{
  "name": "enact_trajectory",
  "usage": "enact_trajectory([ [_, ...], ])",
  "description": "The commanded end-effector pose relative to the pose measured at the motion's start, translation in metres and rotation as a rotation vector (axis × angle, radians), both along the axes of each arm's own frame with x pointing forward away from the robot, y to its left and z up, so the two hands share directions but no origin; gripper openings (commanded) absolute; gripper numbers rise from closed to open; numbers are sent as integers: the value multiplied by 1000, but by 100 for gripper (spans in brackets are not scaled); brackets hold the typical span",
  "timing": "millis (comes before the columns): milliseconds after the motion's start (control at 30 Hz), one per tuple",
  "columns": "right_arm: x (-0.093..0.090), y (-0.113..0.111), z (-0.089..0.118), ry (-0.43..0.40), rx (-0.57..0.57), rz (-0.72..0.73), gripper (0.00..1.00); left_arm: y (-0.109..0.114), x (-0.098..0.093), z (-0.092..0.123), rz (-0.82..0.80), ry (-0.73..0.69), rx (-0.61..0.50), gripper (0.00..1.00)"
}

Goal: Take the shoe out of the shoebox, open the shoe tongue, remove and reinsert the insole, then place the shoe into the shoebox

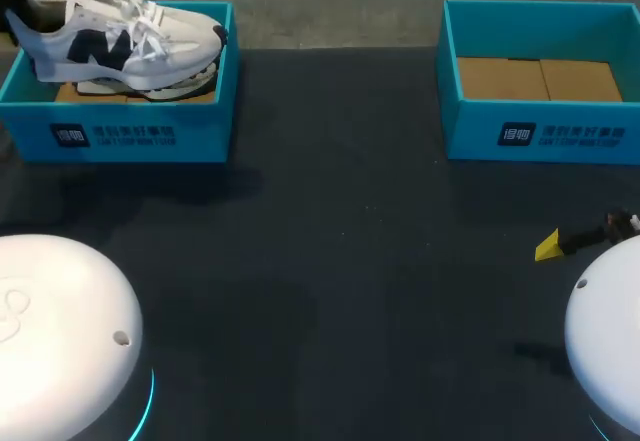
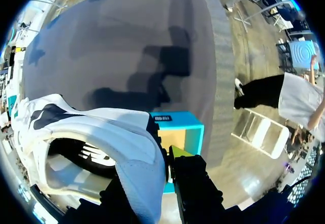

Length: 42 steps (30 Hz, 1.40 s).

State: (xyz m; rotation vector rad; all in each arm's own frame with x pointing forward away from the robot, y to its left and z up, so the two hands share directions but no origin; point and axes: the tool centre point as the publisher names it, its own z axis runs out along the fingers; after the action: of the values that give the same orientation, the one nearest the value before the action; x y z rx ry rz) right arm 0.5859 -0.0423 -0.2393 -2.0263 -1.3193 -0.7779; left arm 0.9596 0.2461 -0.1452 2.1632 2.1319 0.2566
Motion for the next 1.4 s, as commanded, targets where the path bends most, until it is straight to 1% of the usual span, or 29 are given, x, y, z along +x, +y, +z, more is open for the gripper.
enact_trajectory([
  [33,-2,1,1,0,-5,-3,100,-4,-34,16,10,-20,13,0],
  [167,-2,1,1,0,-5,-3,100,-14,-61,17,21,-22,27,0],
  [267,-2,1,1,0,-5,-3,100,-26,-80,12,22,16,33,0],
  [367,-2,1,1,0,-5,-3,100,-41,-96,3,23,26,40,0],
  [500,-2,1,1,0,-5,-3,100,-63,-112,-14,26,62,55,0],
  [667,-2,1,1,0,-5,-3,100,-90,-128,-37,-15,117,67,0],
  [800,-2,1,1,0,-5,-3,100,-116,-148,-56,-25,137,59,0],
  [867,-2,1,1,0,-5,-3,100,-128,-157,-64,-48,184,44,0],
  [933,-2,1,1,0,-5,-3,100,-140,-165,-73,-45,191,37,0],
  [1100,-2,1,1,0,-5,-3,100,-170,-182,-97,-44,187,65,0],
  [1200,-2,1,1,0,-5,-3,100,-186,-186,-108,-15,176,75,0],
  [1267,-2,1,1,0,-5,-3,100,-196,-189,-115,-21,213,71,0],
  [1367,-2,1,1,0,-5,-3,100,-211,-201,-127,-21,219,93,0],
  [1400,-2,1,1,0,-5,-3,100,-216,-205,-132,-7,191,102,0],
])
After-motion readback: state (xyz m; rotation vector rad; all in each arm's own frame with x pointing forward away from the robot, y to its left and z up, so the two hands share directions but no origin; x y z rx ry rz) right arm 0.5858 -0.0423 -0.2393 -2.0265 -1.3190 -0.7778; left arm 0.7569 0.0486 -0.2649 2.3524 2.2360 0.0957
